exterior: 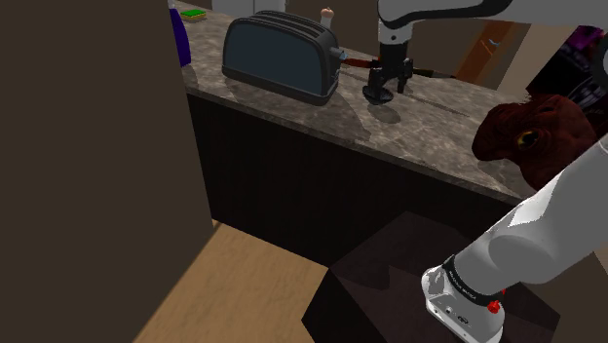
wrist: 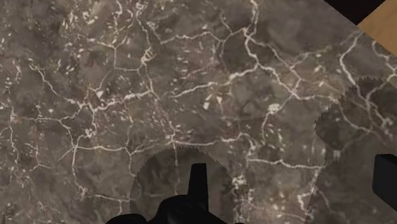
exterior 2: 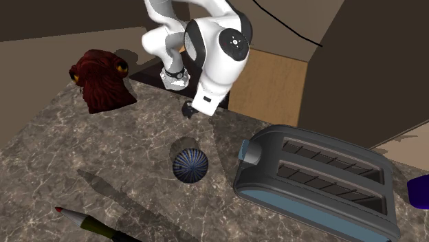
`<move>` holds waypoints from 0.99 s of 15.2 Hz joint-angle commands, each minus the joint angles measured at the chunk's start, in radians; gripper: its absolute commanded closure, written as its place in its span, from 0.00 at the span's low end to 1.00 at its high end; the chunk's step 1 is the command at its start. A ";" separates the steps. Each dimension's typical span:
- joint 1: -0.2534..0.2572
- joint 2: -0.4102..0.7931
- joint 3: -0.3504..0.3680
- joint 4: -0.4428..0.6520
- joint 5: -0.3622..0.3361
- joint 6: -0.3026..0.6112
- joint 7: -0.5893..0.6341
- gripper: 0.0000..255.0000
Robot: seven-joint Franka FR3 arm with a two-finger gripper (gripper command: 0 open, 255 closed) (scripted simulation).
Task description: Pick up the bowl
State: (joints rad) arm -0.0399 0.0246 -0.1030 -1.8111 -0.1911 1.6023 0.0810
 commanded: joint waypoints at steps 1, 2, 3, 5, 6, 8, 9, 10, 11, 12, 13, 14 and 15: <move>-0.007 0.086 -0.007 0.096 -0.010 -0.011 -0.011 0.00; -0.009 0.128 -0.009 0.146 -0.014 -0.019 -0.015 0.00; -0.012 0.172 -0.011 0.199 -0.018 -0.029 -0.020 0.00; -0.018 0.262 -0.016 0.314 -0.025 -0.054 -0.031 0.00; -0.021 0.309 -0.019 0.377 -0.028 -0.069 -0.037 0.00; -0.028 0.410 -0.024 0.516 -0.032 -0.107 -0.051 0.00; -0.032 0.465 -0.027 0.596 -0.034 -0.131 -0.060 0.00; -0.037 0.525 -0.030 0.685 -0.036 -0.160 -0.069 0.00; -0.040 0.560 -0.032 0.738 -0.036 -0.178 -0.075 0.00; -0.040 0.557 -0.031 0.719 -0.036 -0.163 -0.071 0.00; -0.040 0.554 -0.031 0.702 -0.036 -0.148 -0.068 0.00; -0.040 0.551 -0.031 0.685 -0.036 -0.134 -0.064 0.00; -0.040 0.549 -0.030 0.668 -0.036 -0.120 -0.060 0.00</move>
State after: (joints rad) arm -0.0793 0.5688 -0.1334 -1.1377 -0.2275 1.4716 0.0180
